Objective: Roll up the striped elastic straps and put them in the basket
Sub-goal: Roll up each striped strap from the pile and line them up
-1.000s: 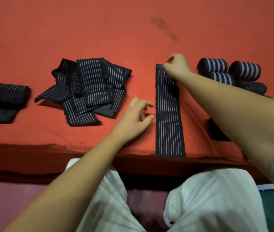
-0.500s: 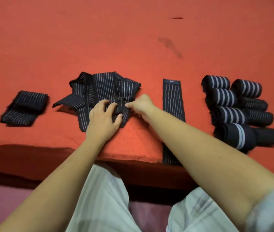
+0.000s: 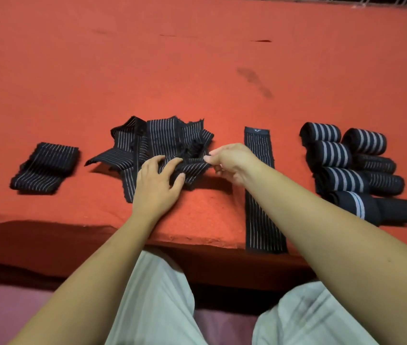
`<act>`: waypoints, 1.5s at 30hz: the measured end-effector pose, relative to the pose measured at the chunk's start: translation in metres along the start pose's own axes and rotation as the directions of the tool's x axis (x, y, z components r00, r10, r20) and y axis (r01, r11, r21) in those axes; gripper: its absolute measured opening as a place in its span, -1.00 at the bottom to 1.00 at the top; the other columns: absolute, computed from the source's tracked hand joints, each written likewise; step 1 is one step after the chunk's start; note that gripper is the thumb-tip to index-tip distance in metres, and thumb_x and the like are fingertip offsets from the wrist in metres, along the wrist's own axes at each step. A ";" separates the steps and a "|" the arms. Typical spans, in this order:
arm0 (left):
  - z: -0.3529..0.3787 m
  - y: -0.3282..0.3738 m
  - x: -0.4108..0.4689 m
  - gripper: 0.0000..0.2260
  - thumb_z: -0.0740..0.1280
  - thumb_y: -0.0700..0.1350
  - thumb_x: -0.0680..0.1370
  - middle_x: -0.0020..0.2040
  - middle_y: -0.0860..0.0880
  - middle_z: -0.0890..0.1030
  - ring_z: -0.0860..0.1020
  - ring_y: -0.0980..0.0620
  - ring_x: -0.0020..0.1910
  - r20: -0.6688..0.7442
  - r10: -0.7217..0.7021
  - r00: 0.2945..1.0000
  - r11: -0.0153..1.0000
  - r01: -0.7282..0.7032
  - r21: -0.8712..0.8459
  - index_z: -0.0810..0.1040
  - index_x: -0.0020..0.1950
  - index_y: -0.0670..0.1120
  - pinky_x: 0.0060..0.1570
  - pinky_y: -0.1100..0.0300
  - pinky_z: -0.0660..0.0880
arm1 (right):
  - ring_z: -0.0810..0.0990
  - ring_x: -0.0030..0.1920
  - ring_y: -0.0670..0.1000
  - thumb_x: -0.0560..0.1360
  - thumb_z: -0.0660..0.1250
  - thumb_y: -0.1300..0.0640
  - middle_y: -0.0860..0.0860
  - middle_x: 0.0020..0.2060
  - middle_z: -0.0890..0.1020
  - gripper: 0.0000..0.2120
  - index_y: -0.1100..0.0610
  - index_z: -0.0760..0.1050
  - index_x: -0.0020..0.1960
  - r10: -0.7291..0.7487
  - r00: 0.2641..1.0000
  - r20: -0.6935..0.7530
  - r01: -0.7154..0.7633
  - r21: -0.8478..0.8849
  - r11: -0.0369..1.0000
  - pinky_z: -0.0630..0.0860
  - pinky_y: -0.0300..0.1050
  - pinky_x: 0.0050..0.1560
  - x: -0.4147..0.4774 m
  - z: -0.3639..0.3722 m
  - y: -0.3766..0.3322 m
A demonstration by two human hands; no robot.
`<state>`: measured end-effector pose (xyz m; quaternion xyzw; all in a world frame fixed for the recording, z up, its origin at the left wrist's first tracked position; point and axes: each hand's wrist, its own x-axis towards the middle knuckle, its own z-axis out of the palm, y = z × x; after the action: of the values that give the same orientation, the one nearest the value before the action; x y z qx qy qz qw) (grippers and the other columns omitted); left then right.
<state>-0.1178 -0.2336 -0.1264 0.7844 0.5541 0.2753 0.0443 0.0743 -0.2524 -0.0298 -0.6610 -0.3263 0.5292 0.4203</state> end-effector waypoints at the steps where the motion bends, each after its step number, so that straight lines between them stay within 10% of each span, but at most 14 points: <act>1: -0.001 0.000 0.000 -0.62 0.20 0.10 0.57 0.33 -0.08 0.44 0.33 -0.10 0.38 -0.012 -0.016 1.000 0.999 0.016 -0.032 0.48 0.38 0.11 0.41 -0.08 0.29 | 0.38 -0.39 -0.05 0.51 0.38 0.39 0.08 -0.35 0.53 -0.87 0.20 0.53 -0.13 -0.029 0.999 -0.019 0.029 0.027 0.999 0.36 -0.22 -0.41 -0.004 -0.007 -0.003; 6: -0.005 -0.003 0.002 -0.61 0.25 -0.17 0.48 0.24 -0.05 0.51 0.39 -0.11 0.32 -0.008 -0.060 0.998 0.992 0.059 -0.111 0.54 0.29 0.01 0.34 -0.07 0.35 | 0.39 -0.42 -0.07 0.50 0.33 0.35 0.08 -0.32 0.50 -0.88 0.20 0.53 -0.19 -0.161 0.984 -0.076 0.176 0.276 0.945 0.33 -0.26 -0.40 -0.017 -0.060 -0.019; 9: -0.005 -0.002 0.002 -0.61 0.23 0.00 0.46 0.23 -0.04 0.52 0.39 -0.09 0.31 0.020 -0.031 0.999 0.998 0.032 -0.045 0.55 0.27 0.04 0.34 -0.08 0.33 | 0.52 -0.24 0.00 0.48 0.38 0.29 0.04 -0.21 0.59 -0.90 0.12 0.58 -0.16 -0.233 0.970 -0.068 0.242 0.237 0.941 0.46 -0.15 -0.18 -0.031 -0.091 -0.021; 13: -0.014 0.013 0.008 -0.39 0.07 0.31 0.42 0.31 -0.03 0.47 0.28 -0.06 0.46 0.124 -0.052 0.991 0.998 0.056 -0.035 0.51 0.34 0.05 0.45 -0.10 0.12 | 0.54 -0.42 -0.10 0.51 0.40 0.30 -0.01 -0.34 0.59 -0.87 0.12 0.54 -0.16 -0.293 0.955 0.037 0.287 0.123 0.950 0.41 -0.25 -0.45 -0.045 -0.098 -0.016; 22: -0.067 0.095 0.042 -0.34 0.39 0.00 0.54 0.63 0.07 0.13 -0.09 0.08 0.62 0.094 0.491 0.866 0.794 -0.401 -0.457 0.19 0.60 0.07 0.56 -0.06 0.00 | 0.54 -0.22 0.00 0.49 0.43 0.31 0.09 -0.22 0.57 -0.88 0.14 0.56 -0.14 -0.435 0.835 0.337 0.484 -0.073 0.872 0.46 -0.20 -0.23 -0.066 -0.091 -0.032; 25: -0.073 0.100 0.056 -0.58 0.40 0.04 0.52 0.43 0.01 0.46 0.16 0.07 0.57 0.120 0.512 0.851 0.783 -0.404 -0.474 0.52 0.34 -0.08 0.52 0.00 0.15 | 0.59 -0.19 0.04 0.47 0.47 0.27 0.12 -0.21 0.63 -0.90 0.12 0.60 -0.16 -0.482 0.819 0.312 0.543 -0.146 0.827 0.50 -0.12 -0.15 -0.073 -0.101 -0.037; 28: -0.085 0.104 0.062 -0.92 0.40 -0.03 0.56 0.04 0.02 0.62 0.53 0.09 0.12 0.123 0.397 0.909 0.797 -0.275 -0.538 0.57 -0.03 -0.03 0.14 0.02 0.47 | 0.61 -0.16 0.03 0.45 0.52 0.15 0.16 -0.20 0.66 -0.91 0.12 0.62 -0.11 -0.452 0.829 0.331 0.544 -0.285 0.789 0.48 -0.02 -0.06 -0.077 -0.114 -0.037; 32: -0.093 0.099 0.070 -0.83 0.39 -0.05 0.58 -0.29 0.05 0.50 0.43 0.08 -0.27 0.067 0.250 0.966 0.858 -0.189 -0.478 0.46 -0.18 0.02 -0.25 0.19 0.34 | 0.69 -0.12 0.02 0.44 0.53 0.14 0.09 -0.14 0.72 -0.83 0.19 0.63 -0.03 -0.272 0.871 0.408 0.471 -0.540 0.698 0.58 0.07 0.02 -0.080 -0.131 -0.031; 37: -0.091 0.087 0.068 -0.80 0.39 0.05 0.57 -0.30 0.05 0.55 0.50 0.05 -0.27 0.121 0.184 0.975 0.944 -0.142 -0.298 0.51 -0.18 0.00 -0.27 0.11 0.39 | 0.68 0.07 0.16 0.46 0.45 0.33 0.18 0.03 0.70 -0.77 0.31 0.60 0.12 -0.281 0.916 0.285 0.344 -0.198 0.918 0.56 0.17 0.22 -0.066 -0.146 -0.029; 40: -0.091 0.079 0.065 -0.67 0.38 0.20 0.54 -0.31 0.02 0.58 0.54 0.04 -0.28 0.238 0.162 0.958 0.956 -0.092 -0.277 0.55 -0.20 -0.05 -0.25 0.07 0.42 | 0.69 -0.04 0.10 0.55 0.37 0.25 0.11 -0.04 0.70 -0.83 0.18 0.57 0.14 -0.351 0.926 0.137 0.344 0.075 0.936 0.63 0.02 -0.04 -0.057 -0.151 -0.032; 45: -0.094 0.077 0.051 -0.71 0.39 0.11 0.57 -0.34 0.06 0.52 0.48 0.16 -0.35 0.355 0.261 0.898 0.901 -0.094 -0.424 0.55 -0.19 -0.10 -0.26 0.13 0.36 | 0.48 -0.52 0.00 0.69 0.16 0.09 -0.02 -0.32 0.56 -0.91 0.06 0.42 0.13 -0.372 0.925 0.072 0.377 -0.059 0.924 0.31 -0.22 -0.54 -0.046 -0.152 -0.027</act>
<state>-0.0857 -0.2394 0.0020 0.8466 0.3902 0.2171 0.2896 0.2127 -0.3128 0.0271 -0.5853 -0.4777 0.4464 0.4796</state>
